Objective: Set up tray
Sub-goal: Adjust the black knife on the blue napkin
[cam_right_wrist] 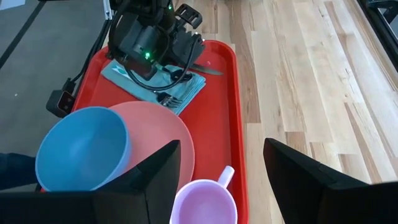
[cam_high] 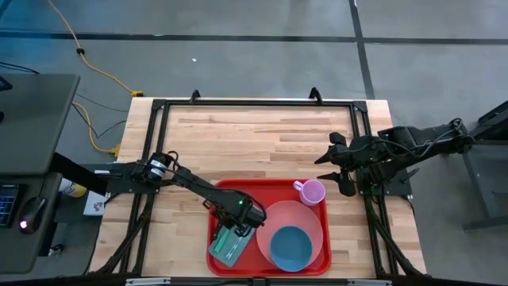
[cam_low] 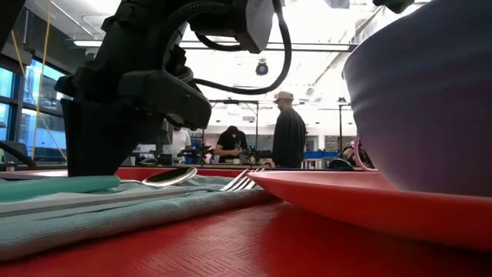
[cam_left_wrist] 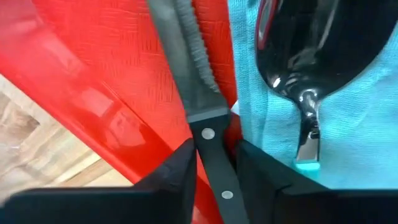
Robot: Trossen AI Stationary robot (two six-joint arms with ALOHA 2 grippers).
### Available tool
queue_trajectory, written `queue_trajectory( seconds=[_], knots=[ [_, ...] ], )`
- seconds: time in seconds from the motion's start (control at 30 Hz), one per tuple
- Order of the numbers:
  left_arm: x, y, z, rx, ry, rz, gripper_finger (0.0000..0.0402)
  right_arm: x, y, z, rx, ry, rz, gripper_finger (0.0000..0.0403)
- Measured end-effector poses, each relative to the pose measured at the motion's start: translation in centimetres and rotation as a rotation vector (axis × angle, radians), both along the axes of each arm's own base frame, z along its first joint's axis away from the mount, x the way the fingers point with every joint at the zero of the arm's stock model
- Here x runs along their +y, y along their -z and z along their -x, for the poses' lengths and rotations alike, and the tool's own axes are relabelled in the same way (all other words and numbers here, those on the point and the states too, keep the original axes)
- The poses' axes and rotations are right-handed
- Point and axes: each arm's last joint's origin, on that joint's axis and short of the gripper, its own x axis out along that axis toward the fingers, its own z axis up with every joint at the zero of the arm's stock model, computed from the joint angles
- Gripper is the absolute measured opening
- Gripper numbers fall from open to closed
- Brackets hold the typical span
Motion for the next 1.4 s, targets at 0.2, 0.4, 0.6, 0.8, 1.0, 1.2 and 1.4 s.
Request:
queue_trajectory(
  seconds=[0.2, 0.4, 0.6, 0.8, 1.0, 1.2, 1.4],
  knots=[
    [0.2, 0.0, 0.2, 0.017, -0.005, -0.03, 0.0068, 0.0, 0.0, 0.0, 0.003, 0.0, 0.0, 0.0209],
    [0.4, -0.4, 0.6, 0.044, 0.012, -0.059, 0.0058, 0.0, 0.0, 0.0, 0.003, -0.001, 0.002, 0.0209],
    [0.8, -2.2, 1.3, 0.042, -0.008, -0.094, 0.006, 0.0, 0.0, 0.0, 0.004, -0.001, 0.003, 0.0209],
    [1.1, -3.6, 1.4, 0.005, -0.008, -0.095, 0.0059, 0.0, 0.1, 0.1, 0.013, 0.0, 0.006, 0.0209],
    [0.1, -5.1, -0.1, -0.2, -0.008, 0.002, 0.0059, -0.1, 0.2, 0.2, 0.021, 0.006, 0.013, 0.0209],
    [-0.7, -6.0, -0.1, -0.228, 0.004, 0.003, 0.0064, -0.1, 0.2, 0.2, 0.023, 0.011, 0.028, 0.0209],
    [-2.1, -5.9, 0.4, -0.212, 0.019, 0.046, 0.0061, -0.1, 0.2, 0.2, 0.025, 0.006, 0.035, 0.0208]
  ],
)
